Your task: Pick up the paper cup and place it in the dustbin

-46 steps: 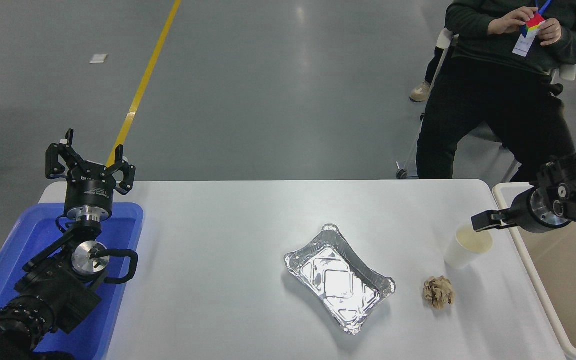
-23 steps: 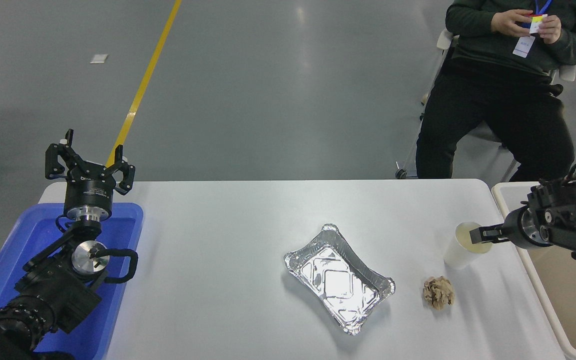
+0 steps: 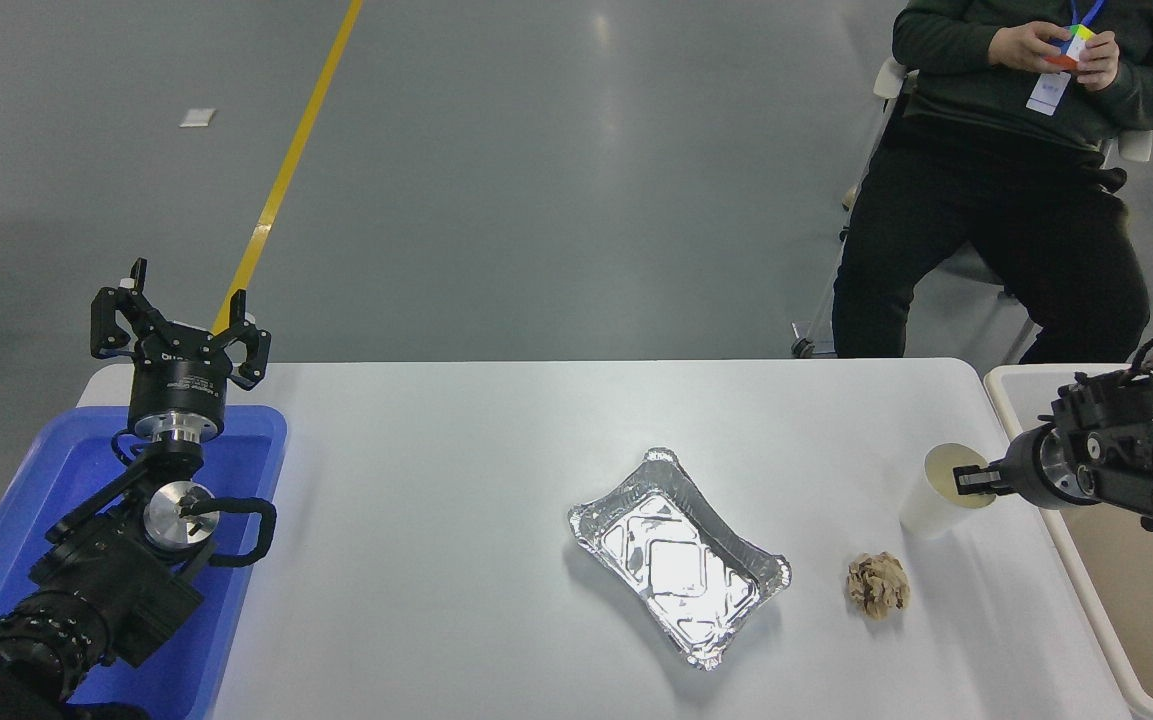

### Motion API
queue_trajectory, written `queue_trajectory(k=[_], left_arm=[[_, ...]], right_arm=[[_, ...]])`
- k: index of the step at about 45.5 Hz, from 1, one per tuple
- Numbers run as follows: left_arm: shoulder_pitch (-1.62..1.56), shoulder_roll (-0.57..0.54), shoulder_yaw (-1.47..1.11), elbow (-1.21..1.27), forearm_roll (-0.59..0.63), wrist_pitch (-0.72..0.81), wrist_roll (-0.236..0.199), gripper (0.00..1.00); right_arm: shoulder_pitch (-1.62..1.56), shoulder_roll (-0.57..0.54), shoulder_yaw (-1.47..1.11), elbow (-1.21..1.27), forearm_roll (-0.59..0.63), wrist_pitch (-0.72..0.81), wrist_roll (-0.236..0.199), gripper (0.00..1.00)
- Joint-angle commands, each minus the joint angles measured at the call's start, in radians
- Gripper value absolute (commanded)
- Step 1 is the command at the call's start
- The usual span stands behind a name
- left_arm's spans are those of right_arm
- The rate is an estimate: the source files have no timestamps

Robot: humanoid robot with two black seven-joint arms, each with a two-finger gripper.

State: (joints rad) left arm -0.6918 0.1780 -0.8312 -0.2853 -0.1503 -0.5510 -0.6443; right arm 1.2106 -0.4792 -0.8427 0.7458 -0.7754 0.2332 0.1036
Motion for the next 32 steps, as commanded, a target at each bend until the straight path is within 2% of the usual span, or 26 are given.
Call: queue_trajectory(k=[1,6,16,25,32], left_arm=[[0.000,0.000,0.000,0.000,0.000,0.000,0.000,0.99],[0.000,0.000,0.000,0.000,0.000,0.000,0.000,0.99],[0.000,0.000,0.000,0.000,0.000,0.000,0.000,0.99],[0.000,0.000,0.000,0.000,0.000,-0.001,0.000,0.99],[0.000,0.000,0.000,0.000,0.000,-0.001,0.000,0.99]], right_arm=[[0.023,-0.001,0.030,0.017,0.007,0.005,0.004,0.00],[0.075,-0.030,0.067,0.050,0.011,0.028,0.008,0.00],[0.302,-0.162,0.068,0.204,0.018,0.146,0.010,0.00],[0.565,-0.262,0.050,0.287,0.019,0.351,-0.001,0.00],[0.782,-0.279,-0.019,0.293,0.022,0.523,0.002,0.00]])
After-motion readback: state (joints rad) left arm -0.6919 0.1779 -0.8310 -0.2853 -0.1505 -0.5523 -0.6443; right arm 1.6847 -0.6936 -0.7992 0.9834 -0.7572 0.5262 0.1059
